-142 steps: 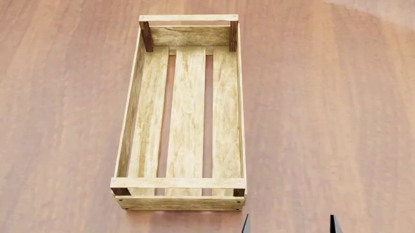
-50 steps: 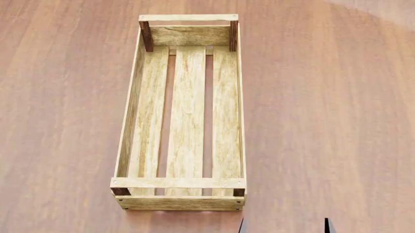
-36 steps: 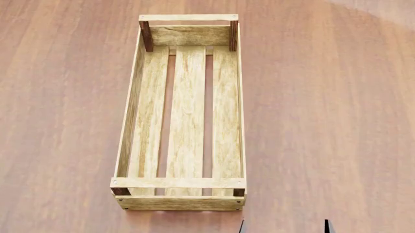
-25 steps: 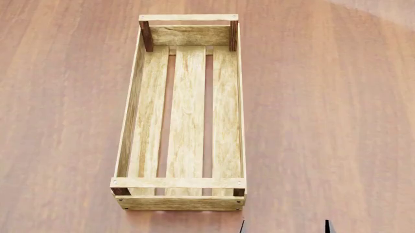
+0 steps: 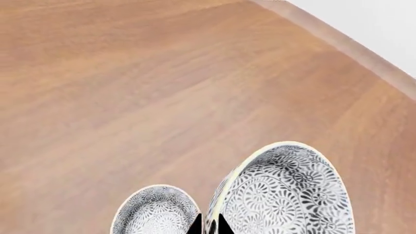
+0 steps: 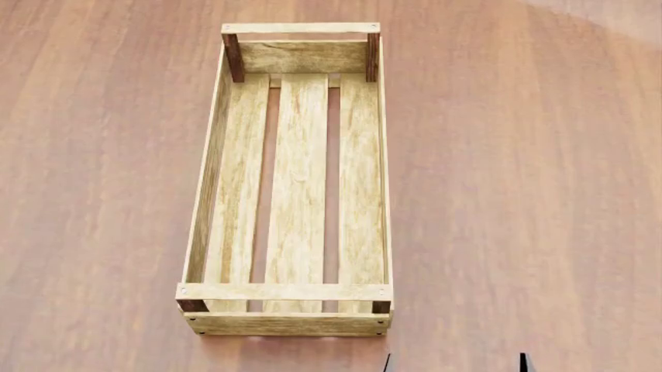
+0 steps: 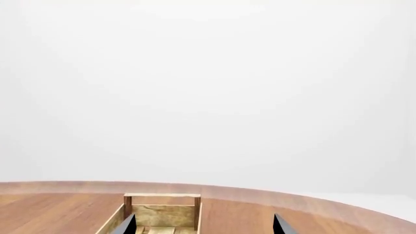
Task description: Stack the right bowl on the left bowl and place them in the tray.
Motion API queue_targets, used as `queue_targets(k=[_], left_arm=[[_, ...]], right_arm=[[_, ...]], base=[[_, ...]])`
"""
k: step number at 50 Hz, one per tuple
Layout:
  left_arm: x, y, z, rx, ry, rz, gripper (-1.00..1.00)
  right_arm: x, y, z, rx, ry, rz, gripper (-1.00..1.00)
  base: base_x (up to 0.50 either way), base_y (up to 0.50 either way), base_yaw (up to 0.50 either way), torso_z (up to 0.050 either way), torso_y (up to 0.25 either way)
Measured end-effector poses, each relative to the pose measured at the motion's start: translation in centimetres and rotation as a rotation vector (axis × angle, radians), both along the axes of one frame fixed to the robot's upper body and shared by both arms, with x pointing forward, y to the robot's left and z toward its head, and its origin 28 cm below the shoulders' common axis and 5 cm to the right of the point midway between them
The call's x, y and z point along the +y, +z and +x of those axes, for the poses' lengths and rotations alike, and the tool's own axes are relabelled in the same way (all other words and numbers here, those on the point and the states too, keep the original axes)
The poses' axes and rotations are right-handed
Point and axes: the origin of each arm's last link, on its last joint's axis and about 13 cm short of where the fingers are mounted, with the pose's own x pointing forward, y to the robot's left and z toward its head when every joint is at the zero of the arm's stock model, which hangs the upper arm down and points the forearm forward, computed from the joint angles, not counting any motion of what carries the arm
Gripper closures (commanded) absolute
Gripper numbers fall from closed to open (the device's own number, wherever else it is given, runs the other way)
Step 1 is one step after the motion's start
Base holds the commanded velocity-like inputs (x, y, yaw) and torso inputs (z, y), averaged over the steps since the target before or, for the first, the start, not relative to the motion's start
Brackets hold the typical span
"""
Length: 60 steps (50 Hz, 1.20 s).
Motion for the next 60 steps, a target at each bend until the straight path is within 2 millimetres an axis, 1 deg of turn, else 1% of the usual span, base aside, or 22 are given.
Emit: queue_targets(k=[27, 49, 60], left_arm=[[1.4, -1.6, 0.3, 0.046, 0.108, -0.063, 1.00], [2.5, -3.6, 1.6, 0.093, 0.175, -0.135, 1.00], [2.9, -4.4, 1.9, 0.108, 0.206, -0.164, 1.00]], right_arm=[[-0.1, -0.2, -0.2, 0.003, -0.003, -0.004, -1.00], [-0.1, -0.3, -0.2, 0.008, -0.006, -0.010, -1.00], [-0.1, -0.4, -0.2, 0.010, -0.006, -0.013, -1.00]], base=[[0.00, 0.00, 0.00, 0.000, 0.000], [0.00, 0.00, 0.00, 0.000, 0.000], [0.00, 0.00, 0.00, 0.000, 0.000]])
